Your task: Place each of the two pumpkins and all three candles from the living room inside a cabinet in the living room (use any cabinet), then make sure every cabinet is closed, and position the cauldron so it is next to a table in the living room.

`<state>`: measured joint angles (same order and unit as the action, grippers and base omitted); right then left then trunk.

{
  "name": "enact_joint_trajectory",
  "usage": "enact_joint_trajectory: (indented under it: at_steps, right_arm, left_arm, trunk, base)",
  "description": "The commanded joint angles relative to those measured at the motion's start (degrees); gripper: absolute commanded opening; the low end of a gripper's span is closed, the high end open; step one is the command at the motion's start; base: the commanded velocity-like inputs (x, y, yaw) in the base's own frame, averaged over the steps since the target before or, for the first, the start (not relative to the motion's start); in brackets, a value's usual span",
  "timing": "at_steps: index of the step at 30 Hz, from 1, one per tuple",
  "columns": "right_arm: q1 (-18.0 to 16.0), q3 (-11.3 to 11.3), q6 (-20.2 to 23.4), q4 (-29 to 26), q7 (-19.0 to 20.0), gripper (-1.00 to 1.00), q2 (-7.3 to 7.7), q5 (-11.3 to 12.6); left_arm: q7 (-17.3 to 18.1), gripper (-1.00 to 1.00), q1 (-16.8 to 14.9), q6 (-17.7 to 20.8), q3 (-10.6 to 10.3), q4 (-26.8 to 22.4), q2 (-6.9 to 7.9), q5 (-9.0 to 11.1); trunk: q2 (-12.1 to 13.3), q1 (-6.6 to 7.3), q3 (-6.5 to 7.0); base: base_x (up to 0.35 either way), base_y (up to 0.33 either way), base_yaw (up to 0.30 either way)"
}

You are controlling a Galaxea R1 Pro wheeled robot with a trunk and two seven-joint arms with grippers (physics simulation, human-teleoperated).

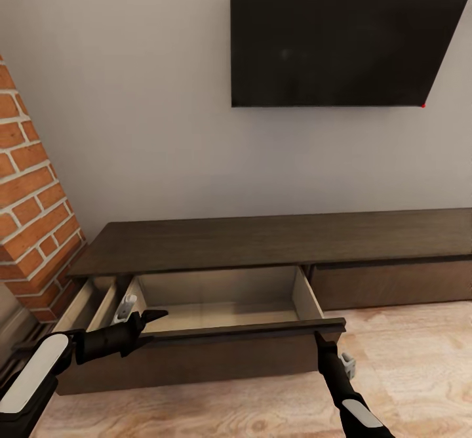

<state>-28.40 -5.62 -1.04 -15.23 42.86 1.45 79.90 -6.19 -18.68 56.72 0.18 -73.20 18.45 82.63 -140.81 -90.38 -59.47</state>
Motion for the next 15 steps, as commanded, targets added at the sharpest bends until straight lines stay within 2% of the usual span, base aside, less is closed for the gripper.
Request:
enact_joint_trajectory:
  at_steps: [1, 8, 15]
  right_arm:
    - [-0.08, 1.86, -0.11, -0.05, 1.35, -1.0, -0.31, -0.71]
    - [-0.08, 1.87, -0.1, -0.04, 1.35, -1.0, -0.31, -0.71]
    - [-0.08, 1.86, -0.1, -0.06, 1.35, -1.0, -0.31, -0.71]
  left_arm:
    - [-0.58, 1.0, -0.04, 0.18, 0.0, -0.01, 0.0, 0.6]
    - [-0.58, 1.0, -0.04, 0.16, 0.0, -0.01, 0.0, 0.6]
    - [-0.58, 1.0, -0.04, 0.16, 0.0, -0.01, 0.01, 0.6]
  trunk:
    - [-0.03, 0.02, -0.04]
    - [-0.03, 0.02, -0.04]
    - [-0.03, 0.02, -0.04]
  base:
    - [-0.012, 0.0, 0.0]
    - [-0.155, 0.0, 0.0]
    - [-0.025, 0.0, 0.0]
